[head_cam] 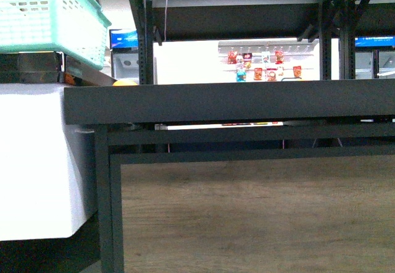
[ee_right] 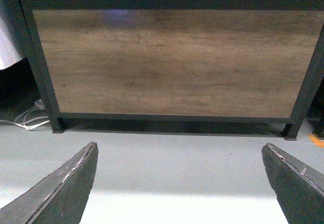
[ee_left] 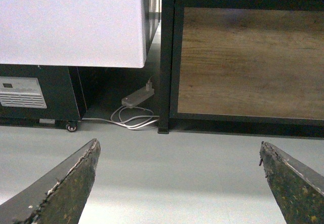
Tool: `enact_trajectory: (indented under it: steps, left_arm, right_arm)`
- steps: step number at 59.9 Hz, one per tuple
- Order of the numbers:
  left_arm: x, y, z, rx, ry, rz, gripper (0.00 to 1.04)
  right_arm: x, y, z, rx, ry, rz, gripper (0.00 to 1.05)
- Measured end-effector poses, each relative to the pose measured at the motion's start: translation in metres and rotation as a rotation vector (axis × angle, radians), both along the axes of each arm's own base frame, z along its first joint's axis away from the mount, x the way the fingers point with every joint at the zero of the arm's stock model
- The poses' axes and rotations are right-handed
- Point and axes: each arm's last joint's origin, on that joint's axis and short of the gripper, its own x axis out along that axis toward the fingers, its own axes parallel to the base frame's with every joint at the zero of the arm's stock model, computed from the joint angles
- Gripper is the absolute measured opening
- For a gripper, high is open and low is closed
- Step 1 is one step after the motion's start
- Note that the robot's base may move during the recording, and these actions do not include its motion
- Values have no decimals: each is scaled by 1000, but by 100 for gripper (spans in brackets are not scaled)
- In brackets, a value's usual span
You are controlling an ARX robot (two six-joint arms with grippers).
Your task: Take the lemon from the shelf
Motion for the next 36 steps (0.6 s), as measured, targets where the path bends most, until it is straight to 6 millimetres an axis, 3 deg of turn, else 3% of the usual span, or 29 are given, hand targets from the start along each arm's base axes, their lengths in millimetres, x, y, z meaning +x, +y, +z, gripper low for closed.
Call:
enact_trajectory:
  steps: [36]
  left_arm:
    - [0,0,0,0,0,0,97]
  right_arm:
    - [0,0,0,0,0,0,97]
